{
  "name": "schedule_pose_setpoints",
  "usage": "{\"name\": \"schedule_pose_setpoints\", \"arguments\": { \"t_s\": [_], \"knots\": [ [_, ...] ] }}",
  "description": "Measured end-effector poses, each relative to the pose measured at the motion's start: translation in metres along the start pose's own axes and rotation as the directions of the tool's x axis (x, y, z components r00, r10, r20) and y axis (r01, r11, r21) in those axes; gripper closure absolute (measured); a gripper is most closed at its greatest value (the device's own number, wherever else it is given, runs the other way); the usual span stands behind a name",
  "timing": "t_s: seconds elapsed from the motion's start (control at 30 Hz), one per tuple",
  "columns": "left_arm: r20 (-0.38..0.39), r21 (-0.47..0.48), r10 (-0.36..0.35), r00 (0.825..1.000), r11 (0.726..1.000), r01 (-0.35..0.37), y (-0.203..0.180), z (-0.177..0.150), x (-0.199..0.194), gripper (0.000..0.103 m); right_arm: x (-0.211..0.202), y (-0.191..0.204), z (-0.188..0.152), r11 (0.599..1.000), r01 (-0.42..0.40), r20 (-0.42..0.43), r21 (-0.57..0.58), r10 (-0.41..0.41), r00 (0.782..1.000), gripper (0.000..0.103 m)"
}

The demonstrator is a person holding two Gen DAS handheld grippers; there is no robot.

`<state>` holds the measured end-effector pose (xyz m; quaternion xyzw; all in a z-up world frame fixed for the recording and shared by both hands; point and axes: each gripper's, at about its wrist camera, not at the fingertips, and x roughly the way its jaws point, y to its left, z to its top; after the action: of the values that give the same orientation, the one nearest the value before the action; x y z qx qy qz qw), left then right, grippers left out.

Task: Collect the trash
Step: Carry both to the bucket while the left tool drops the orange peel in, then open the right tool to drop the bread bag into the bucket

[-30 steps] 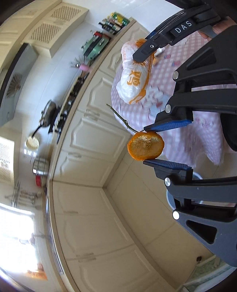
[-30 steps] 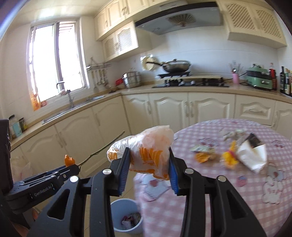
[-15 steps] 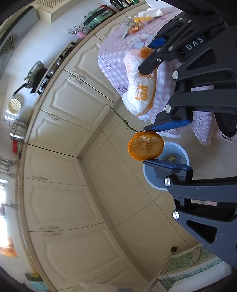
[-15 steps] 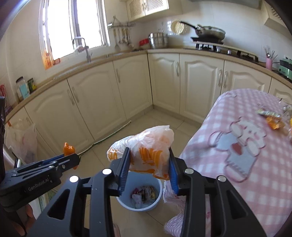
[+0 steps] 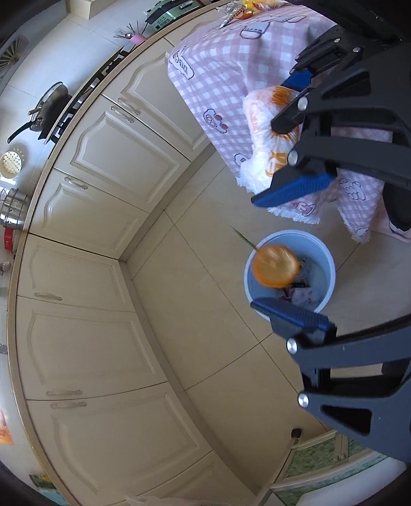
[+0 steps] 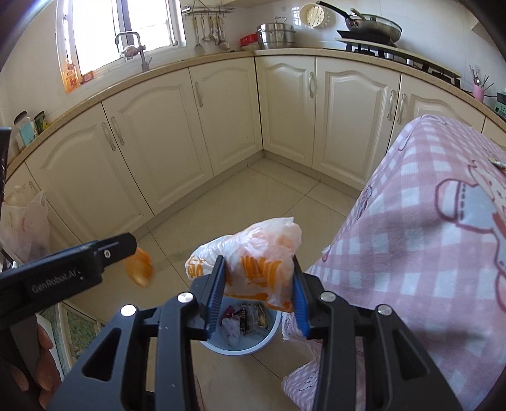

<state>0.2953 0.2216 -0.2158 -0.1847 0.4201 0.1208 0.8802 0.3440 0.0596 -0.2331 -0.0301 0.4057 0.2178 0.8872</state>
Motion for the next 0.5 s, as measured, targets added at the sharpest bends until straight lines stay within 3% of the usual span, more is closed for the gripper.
{"name": "schedule_pose_setpoints", "arguments": {
  "t_s": [0.5],
  "knots": [
    [-0.004,0.014,0.021,1.0,1.0,-0.021,0.01,-0.002,0.0,0.042,0.019,0.01,0.005,1.0,-0.009,-0.021,-0.013,0.009,1.0,0.065]
  ]
}}
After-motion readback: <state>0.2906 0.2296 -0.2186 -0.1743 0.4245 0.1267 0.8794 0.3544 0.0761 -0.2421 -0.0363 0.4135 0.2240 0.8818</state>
